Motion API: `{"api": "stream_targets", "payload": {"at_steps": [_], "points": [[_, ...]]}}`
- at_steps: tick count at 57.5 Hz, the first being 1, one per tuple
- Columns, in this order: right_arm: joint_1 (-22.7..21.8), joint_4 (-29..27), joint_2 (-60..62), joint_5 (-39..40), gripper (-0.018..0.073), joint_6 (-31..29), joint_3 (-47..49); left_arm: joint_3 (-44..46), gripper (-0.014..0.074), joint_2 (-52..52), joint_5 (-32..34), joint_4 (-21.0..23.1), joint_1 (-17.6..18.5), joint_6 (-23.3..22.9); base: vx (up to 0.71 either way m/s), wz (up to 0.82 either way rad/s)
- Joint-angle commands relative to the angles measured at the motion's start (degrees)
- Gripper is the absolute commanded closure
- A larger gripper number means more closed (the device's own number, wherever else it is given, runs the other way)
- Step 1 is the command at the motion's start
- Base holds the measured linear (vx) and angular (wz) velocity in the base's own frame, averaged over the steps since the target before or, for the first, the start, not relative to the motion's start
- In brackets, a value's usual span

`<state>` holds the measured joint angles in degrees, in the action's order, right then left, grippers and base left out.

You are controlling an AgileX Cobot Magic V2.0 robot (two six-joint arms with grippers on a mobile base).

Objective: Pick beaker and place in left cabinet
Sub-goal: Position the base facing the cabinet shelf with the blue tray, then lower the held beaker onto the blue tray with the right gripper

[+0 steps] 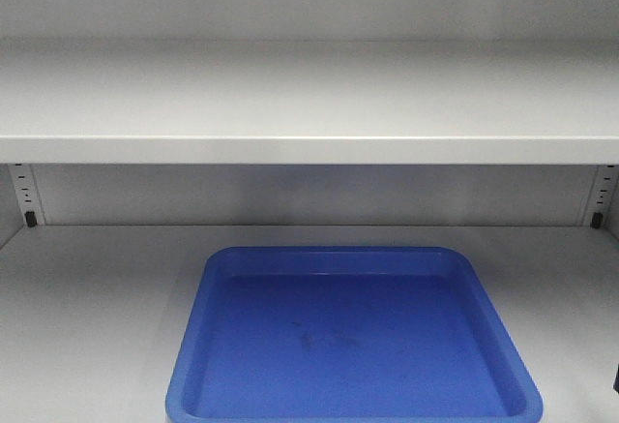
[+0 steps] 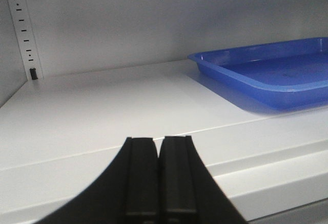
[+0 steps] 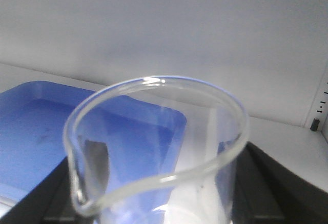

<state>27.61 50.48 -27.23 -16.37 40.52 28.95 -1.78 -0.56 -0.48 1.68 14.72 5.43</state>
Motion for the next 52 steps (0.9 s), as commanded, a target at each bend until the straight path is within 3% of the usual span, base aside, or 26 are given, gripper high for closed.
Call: {"api": "stream_targets", "payload": {"at_steps": [1, 35, 45, 52], "points": [[-0.13, 1.61, -0.17, 3.1, 0.0562, -0.34, 1.8, -0.94, 0.0595, -1.03, 4.77, 0.42, 0.24, -0.2, 0.02, 0.03], [-0.13, 0.53, -0.44, 3.98, 0.0562, 0.64, 1.8, -0.94, 0.0595, -1.03, 4.77, 0.42, 0.24, -0.2, 0.0, 0.0], [-0.13, 0.59, -5.27, 9.17, 0.0562, 3.34, 1.8, -0.94, 0.0595, -1.03, 4.77, 0.42, 0.24, -0.2, 0.0, 0.0], [-0.13, 4.0, -14.54, 16.73, 0.0562, 3.54, 2.62, -0.94, 0.0595, -1.03, 4.77, 0.42, 0.24, -0.2, 0.0, 0.0]]}}
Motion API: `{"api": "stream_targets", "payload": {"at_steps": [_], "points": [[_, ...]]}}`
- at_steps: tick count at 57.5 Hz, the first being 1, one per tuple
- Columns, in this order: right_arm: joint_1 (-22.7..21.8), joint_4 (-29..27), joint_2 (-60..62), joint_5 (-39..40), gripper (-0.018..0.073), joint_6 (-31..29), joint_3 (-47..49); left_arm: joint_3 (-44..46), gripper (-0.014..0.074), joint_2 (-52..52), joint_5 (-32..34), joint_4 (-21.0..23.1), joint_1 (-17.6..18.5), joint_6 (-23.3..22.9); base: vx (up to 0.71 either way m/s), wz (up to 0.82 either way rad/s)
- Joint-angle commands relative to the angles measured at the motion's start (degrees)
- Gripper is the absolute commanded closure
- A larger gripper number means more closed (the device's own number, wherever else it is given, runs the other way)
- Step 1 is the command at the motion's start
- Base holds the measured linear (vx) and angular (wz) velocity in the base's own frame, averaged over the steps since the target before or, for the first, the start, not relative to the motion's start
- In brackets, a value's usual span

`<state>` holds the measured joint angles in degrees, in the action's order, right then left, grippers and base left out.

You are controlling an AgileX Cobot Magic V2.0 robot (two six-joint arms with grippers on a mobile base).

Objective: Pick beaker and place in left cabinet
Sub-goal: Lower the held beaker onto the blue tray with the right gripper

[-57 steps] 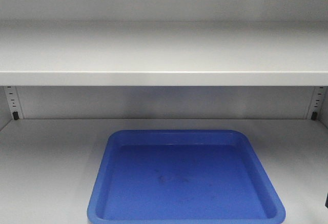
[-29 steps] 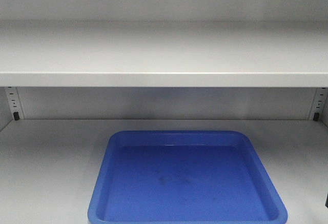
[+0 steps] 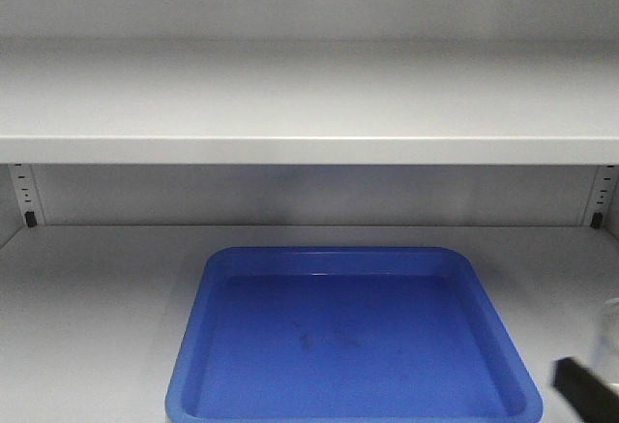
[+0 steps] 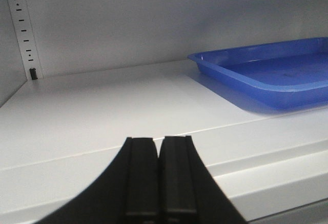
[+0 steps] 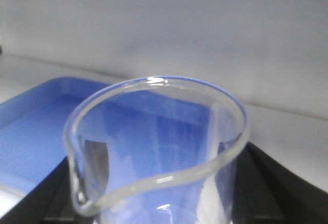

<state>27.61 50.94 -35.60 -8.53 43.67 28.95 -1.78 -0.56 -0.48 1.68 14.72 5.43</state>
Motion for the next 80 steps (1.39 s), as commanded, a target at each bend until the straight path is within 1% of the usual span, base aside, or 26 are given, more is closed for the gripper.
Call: {"api": "stream_targets", "payload": {"at_steps": [1, 5, 11, 19, 22, 29, 34, 39, 45, 50, 58, 65, 72, 80], "points": [[-0.13, 3.96, -7.37, 10.46, 0.0562, 0.39, 2.95, -0.94, 0.0595, -1.03, 4.77, 0.42, 0.24, -0.2, 0.0, 0.0], [-0.13, 4.08, -14.11, 14.23, 0.0562, 0.89, 5.62, -0.94, 0.0595, -1.03, 4.77, 0.42, 0.24, -0.2, 0.0, 0.0], [-0.13, 2.35, -24.0, 16.91, 0.0562, 1.1, 11.09, -0.94, 0.0595, -1.03, 4.77, 0.42, 0.24, -0.2, 0.0, 0.0], [-0.78, 2.41, -37.2, 21.62, 0.0562, 1.01, 19.34, -0.94, 0.0595, -1.03, 4.77, 0.42, 0.24, -0.2, 0.0, 0.0], [-2.26, 1.2, -41.72, 25.92, 0.0562, 1.65, 21.34, -0.94, 0.0595, -1.03, 4.77, 0.42, 0.24, -0.2, 0.0, 0.0], [-6.37, -2.94, -50.17, 39.49, 0.0562, 1.79, 23.89, -0.94, 0.0595, -1.03, 4.77, 0.42, 0.24, -0.2, 0.0, 0.0], [-7.7, -5.01, -54.13, 44.72, 0.0562, 0.74, 24.86, -0.94, 0.0595, -1.03, 4.77, 0.42, 0.24, -0.2, 0.0, 0.0], [-7.7, -5.65, -56.04, 44.26, 0.0562, -2.13, 25.73, -0.94, 0.0595, -1.03, 4.77, 0.42, 0.24, -0.2, 0.0, 0.0], [-7.41, -5.65, -56.64, 44.27, 0.0562, -7.97, 25.92, -0.94, 0.0595, -1.03, 4.77, 0.42, 0.24, -0.2, 0.0, 0.0], [-7.5, -5.69, -57.07, 44.1, 0.056, -11.39, 25.92, -0.94, 0.0595, -1.03, 4.77, 0.42, 0.24, -0.2, 0.0, 0.0], [-7.5, -7.4, -58.46, 43.9, 0.0556, -11.65, 25.92, -0.94, 0.0595, -1.03, 4.77, 0.42, 0.24, -0.2, 0.0, 0.0], [-7.5, -7.81, -59.59, 44.76, 0.0538, -11.65, 25.92, -0.94, 0.0595, -1.03, 4.77, 0.42, 0.24, -0.2, 0.0, 0.0], [-7.5, -7.69, -59.99, 47.5, 0.0489, -11.26, 25.86, -0.94, 0.0595, -1.03, 4.77, 0.42, 0.24, -0.2, 0.0, 0.0], [-7.5, -7.69, -59.99, 47.89, 0.0396, -11.21, 25.86, -0.94, 0.0595, -1.03, 4.77, 0.42, 0.24, -0.2, 0.0, 0.0]]}}
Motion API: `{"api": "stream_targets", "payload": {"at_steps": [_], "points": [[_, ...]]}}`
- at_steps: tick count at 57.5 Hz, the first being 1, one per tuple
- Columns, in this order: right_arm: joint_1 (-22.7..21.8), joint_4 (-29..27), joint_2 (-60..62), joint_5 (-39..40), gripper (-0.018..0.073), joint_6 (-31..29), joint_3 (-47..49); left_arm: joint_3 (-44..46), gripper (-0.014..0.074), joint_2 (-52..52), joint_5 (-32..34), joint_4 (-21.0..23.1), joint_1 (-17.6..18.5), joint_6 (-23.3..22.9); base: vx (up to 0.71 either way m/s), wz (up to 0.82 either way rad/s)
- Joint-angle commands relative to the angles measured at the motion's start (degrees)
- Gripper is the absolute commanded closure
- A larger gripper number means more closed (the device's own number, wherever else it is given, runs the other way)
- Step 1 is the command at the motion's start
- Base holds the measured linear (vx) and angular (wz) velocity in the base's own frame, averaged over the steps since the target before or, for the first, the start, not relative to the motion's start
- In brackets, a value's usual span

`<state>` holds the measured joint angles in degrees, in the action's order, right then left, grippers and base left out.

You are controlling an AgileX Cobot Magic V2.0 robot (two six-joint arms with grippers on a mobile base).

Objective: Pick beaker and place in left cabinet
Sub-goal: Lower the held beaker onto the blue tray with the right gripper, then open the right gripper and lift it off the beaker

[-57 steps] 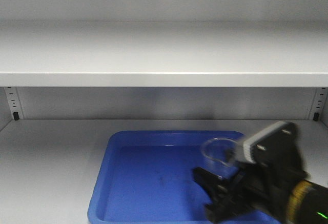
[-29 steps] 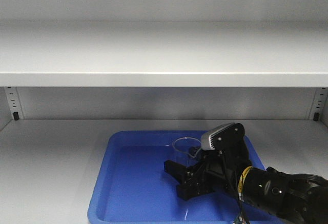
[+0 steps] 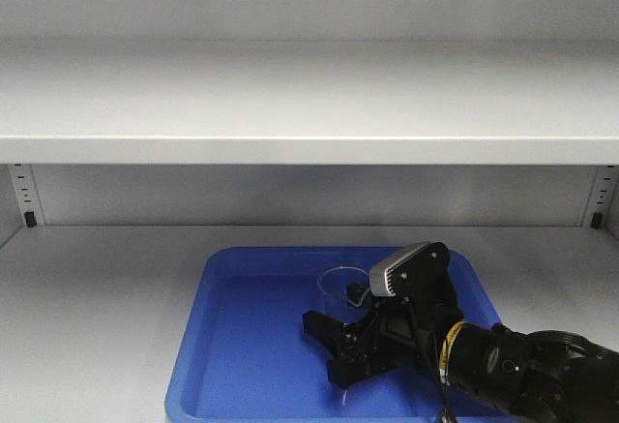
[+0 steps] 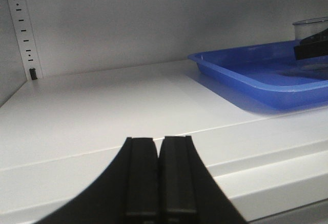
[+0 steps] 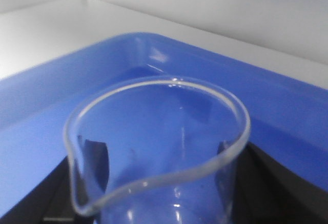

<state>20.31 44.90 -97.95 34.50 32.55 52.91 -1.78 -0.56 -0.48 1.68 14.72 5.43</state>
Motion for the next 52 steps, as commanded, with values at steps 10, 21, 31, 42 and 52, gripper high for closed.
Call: {"api": "stream_targets", "payload": {"at_steps": [10, 21, 31, 42, 52], "points": [[-0.2, -1.6, 2.36, 4.87, 0.0234, 0.15, 1.9, -0.94, 0.0595, -1.03, 4.77, 0.42, 0.24, -0.2, 0.0, 0.0], [-0.2, -1.6, 2.36, 4.88, 0.004, 0.15, 1.9, -0.94, 0.0595, -1.03, 4.77, 0.42, 0.24, -0.2, 0.0, 0.0], [-0.2, -1.6, 2.79, 5.36, -0.0066, 0.15, 1.9, -0.94, 0.0595, -1.03, 4.77, 0.42, 0.24, -0.2, 0.0, 0.0], [-0.2, -1.6, 5.76, 5.29, -0.0064, 0.09, 1.9, -0.94, 0.0595, -1.03, 4.77, 0.42, 0.24, -0.2, 0.0, 0.0], [-0.2, -1.55, 9.67, 5.29, -0.0048, 0.04, 1.9, -0.94, 0.0595, -1.03, 4.77, 0.42, 0.24, -0.2, 0.0, 0.0]]}}
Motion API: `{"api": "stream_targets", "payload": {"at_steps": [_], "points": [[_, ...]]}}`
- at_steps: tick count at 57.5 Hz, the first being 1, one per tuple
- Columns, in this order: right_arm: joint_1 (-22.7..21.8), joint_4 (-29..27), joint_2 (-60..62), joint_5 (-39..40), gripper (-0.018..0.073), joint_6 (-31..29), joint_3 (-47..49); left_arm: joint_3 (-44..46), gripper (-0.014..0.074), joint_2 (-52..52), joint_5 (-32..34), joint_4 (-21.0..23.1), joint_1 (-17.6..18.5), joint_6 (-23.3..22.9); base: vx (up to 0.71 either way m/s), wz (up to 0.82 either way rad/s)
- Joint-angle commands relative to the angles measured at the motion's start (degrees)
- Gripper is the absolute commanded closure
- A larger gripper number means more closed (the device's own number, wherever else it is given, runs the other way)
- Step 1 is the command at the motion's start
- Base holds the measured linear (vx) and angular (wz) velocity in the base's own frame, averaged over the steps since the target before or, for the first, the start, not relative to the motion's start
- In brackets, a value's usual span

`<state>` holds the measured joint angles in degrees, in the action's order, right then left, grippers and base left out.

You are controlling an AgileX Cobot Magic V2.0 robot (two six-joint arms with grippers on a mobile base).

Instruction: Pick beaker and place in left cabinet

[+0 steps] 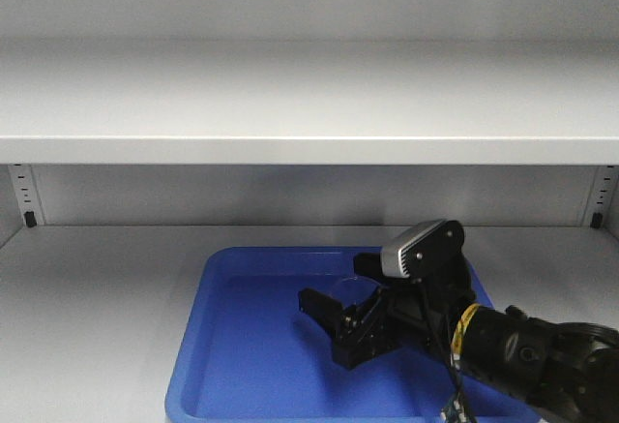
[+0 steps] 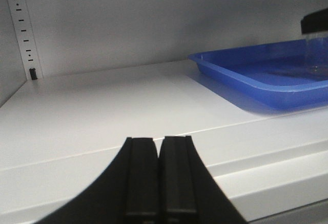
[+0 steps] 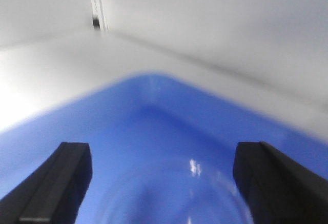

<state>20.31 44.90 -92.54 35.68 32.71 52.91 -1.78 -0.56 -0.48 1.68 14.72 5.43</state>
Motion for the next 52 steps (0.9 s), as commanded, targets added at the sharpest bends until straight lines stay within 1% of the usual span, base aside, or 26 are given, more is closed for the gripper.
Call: {"api": "stream_targets", "payload": {"at_steps": [1, 9, 12, 15, 19, 23, 24, 27, 28, 29, 36, 52], "points": [[-0.2, -1.55, 4.56, 4.11, -0.0046, -0.12, 1.9, -0.94, 0.0595, -1.03, 4.77, 0.42, 0.24, -0.2, 0.0, 0.0], [-0.2, -1.6, 7.67, 3.41, -0.0017, 0.29, 1.9, -0.94, 0.0595, -1.03, 4.77, 0.42, 0.24, -0.2, 0.0, 0.0], [-0.2, -1.6, 9.06, 1.1, 0.0016, 2.76, 1.9, -0.94, 0.0595, -1.03, 4.77, 0.42, 0.24, -0.2, 0.0, 0.0], [-0.2, -1.54, 10.6, -2.88, 0.0067, 7.18, 1.79, -0.94, 0.0595, -1.03, 4.77, 0.42, 0.24, -0.2, 0.0, 0.0], [-0.2, -1.22, 12.7, -10.16, 0.0181, 12.65, 1.79, -0.94, 0.0595, -1.03, 4.77, 0.42, 0.24, -0.2, 0.0, 0.0], [-0.2, -0.73, 14.63, -18.69, 0.0338, 16.46, 1.79, -0.94, 0.0595, -1.03, 4.77, 0.42, 0.24, -0.2, 0.0, 0.0], [-0.2, -0.73, 15.11, -21.2, 0.0389, 17.0, 1.79, -0.94, 0.0595, -1.03, 4.77, 0.42, 0.24, -0.2, 0.0, 0.0], [-0.2, -0.73, 16.18, -25.53, 0.0528, 17.83, 1.3, -0.94, 0.0595, -1.03, 4.77, 0.42, 0.24, -0.2, 0.0, 0.0], [-0.2, -0.73, 16.5, -26.28, 0.0561, 17.68, 1.03, -0.94, 0.0595, -1.03, 4.77, 0.42, 0.24, -0.2, 0.0, 0.0], [-0.2, -0.71, 17.01, -27.07, 0.0575, 17.54, 0.61, -0.94, 0.0595, -1.03, 4.77, 0.42, 0.24, -0.2, 0.0, 0.0], [-0.2, 0.35, 20.19, -27.68, 0.0571, 16.0, -3.41, -0.94, 0.0595, -1.03, 4.77, 0.42, 0.24, -0.2, 0.0, 0.0], [-0.2, 0.54, 31.51, -27.99, 0.0565, 16.28, -15.62, -0.94, 0.0595, -1.03, 4.77, 0.42, 0.24, -0.2, 0.0, 0.0]]}}
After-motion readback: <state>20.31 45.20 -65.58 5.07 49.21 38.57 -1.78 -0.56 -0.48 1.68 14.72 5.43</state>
